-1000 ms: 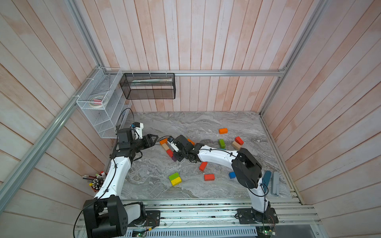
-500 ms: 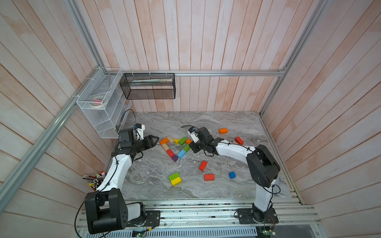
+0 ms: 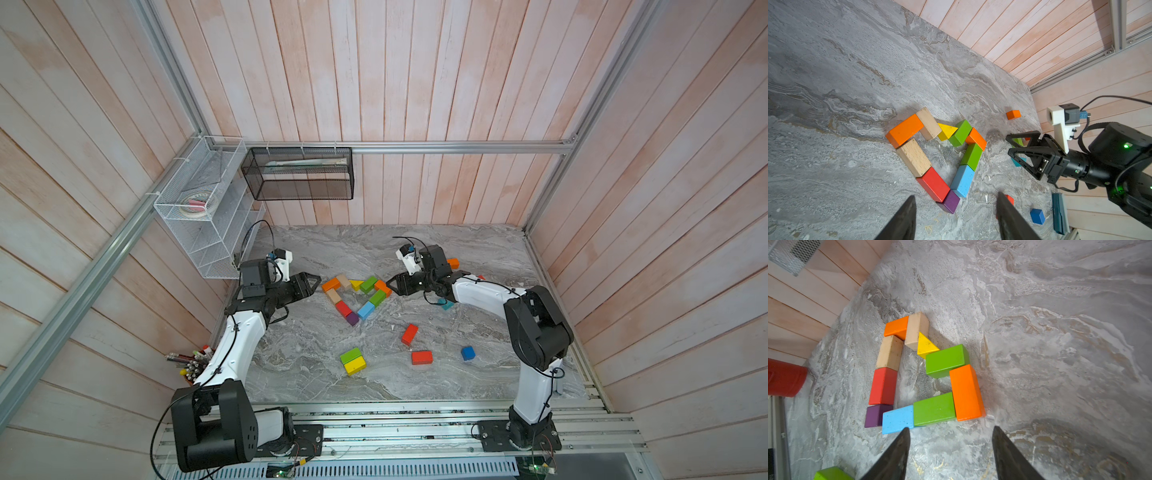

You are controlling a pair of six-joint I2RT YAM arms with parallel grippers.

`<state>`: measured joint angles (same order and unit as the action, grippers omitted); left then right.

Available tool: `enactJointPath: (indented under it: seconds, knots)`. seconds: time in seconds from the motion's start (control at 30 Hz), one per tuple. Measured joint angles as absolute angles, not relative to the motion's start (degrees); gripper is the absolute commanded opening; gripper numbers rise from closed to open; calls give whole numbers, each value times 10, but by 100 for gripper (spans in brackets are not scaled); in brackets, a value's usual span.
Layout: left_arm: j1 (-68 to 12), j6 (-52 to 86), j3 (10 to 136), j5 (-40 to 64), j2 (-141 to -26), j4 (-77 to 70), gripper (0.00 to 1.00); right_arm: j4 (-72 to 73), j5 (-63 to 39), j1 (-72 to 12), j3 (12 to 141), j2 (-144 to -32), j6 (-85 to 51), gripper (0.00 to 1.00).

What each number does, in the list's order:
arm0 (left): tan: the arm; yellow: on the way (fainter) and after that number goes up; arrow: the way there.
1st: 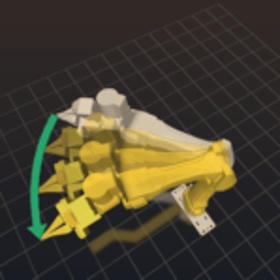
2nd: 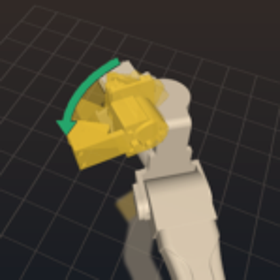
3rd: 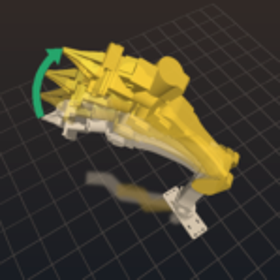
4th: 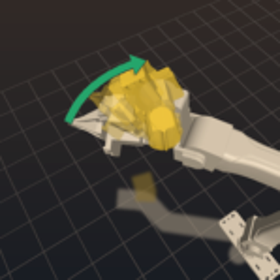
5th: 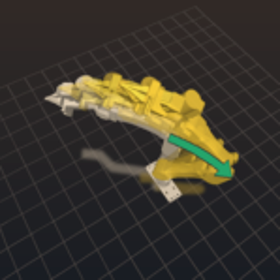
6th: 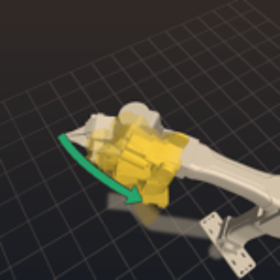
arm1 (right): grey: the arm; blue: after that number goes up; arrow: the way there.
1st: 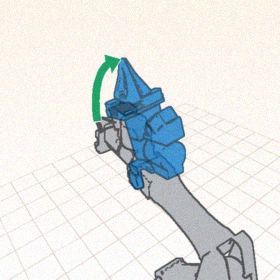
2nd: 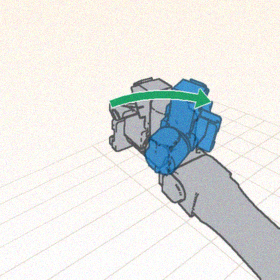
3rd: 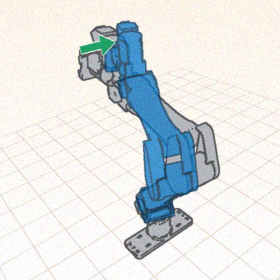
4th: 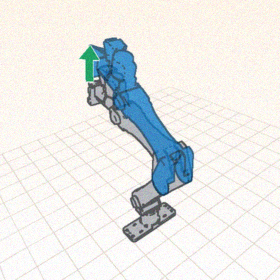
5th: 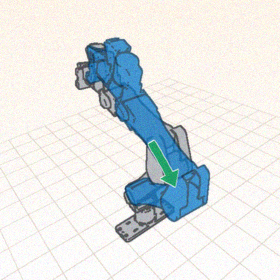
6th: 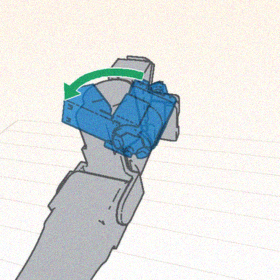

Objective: Assemble a heart with building blocks
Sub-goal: Assemble the building block at the center of the board, then adjust the building block at the center of the board.

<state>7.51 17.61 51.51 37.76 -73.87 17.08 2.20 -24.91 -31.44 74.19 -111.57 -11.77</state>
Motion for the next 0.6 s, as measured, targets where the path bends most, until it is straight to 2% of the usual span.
enactJointPath:
  seconds: [0.2,0.6]
  knots:
    - [75,176,515,380,-739,171,62,22,-269,-314,781,-1162,-126,71]
    - [75,176,515,386,-739,171,62,13,-287,-313,819,-1216,-137,71]
